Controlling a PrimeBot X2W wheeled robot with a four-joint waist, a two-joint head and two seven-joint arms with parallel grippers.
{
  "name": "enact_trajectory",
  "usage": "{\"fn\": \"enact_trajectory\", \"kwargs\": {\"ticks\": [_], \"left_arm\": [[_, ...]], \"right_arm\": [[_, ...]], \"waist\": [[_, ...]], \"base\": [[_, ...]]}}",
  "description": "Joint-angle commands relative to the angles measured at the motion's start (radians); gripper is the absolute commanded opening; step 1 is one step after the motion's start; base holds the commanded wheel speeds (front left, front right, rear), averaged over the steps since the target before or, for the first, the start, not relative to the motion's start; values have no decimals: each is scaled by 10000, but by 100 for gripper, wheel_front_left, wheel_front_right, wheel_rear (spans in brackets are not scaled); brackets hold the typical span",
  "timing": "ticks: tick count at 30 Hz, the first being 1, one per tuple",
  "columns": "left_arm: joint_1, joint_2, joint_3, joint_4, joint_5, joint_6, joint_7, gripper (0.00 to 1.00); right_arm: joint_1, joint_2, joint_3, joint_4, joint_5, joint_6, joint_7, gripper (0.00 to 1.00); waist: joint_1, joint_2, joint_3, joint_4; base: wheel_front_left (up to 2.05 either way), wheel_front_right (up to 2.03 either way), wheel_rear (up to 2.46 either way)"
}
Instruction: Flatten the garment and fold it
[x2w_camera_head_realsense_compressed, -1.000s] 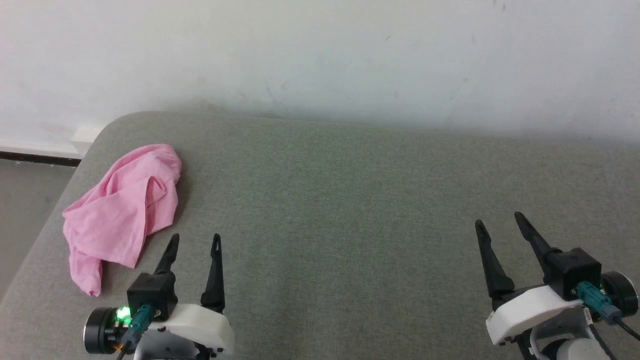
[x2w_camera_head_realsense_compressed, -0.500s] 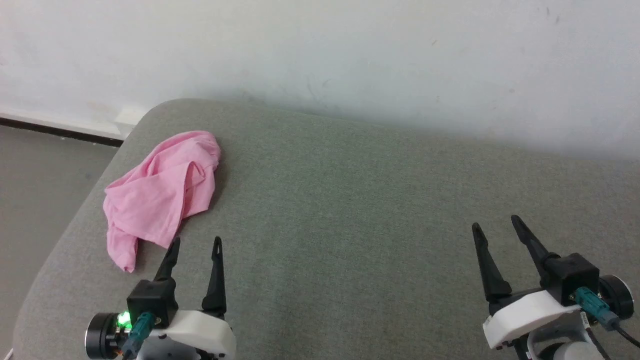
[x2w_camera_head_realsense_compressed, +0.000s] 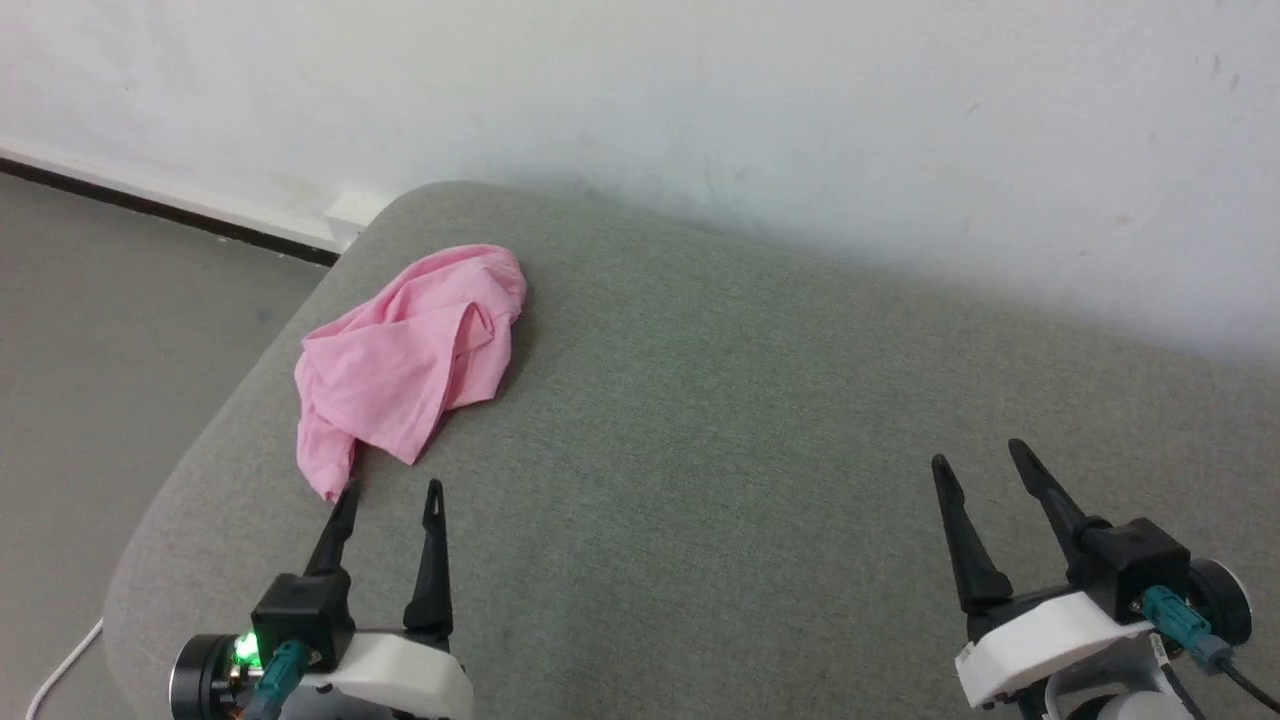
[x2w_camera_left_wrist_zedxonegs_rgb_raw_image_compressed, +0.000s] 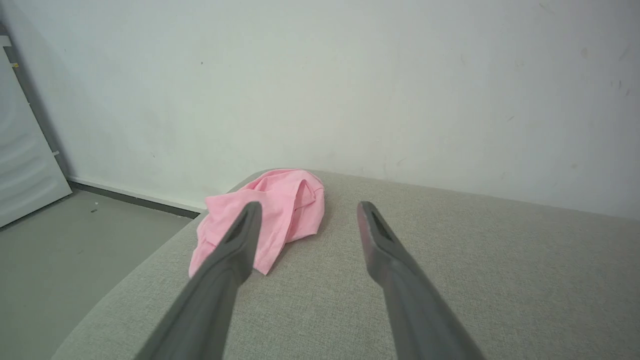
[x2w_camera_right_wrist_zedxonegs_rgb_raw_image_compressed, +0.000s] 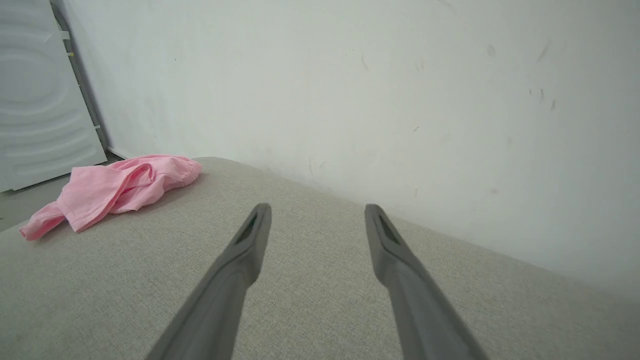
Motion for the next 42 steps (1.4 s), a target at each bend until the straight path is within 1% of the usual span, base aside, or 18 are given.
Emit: {"fn": "enact_trajectory", "kwargs": {"ticks": [1, 14, 42], "left_arm": [[162, -28, -28, -63, -65, 79, -119, 100], [361, -34, -97, -167, -115, 150, -391, 100], [657, -45, -289, -326, -264, 339, -976, 100]], "right_arm": [[110, 21, 20, 37, 99, -12, -119, 100], [172, 26, 193, 143, 259, -14, -390, 100], [257, 35, 463, 339, 541, -20, -975, 100]], "waist": [[0, -1, -50, 272], [0, -1, -69, 1256], [0, -1, -130, 2724]], "base": [[0, 0, 0], [0, 0, 0], [-1, -1, -1]]}}
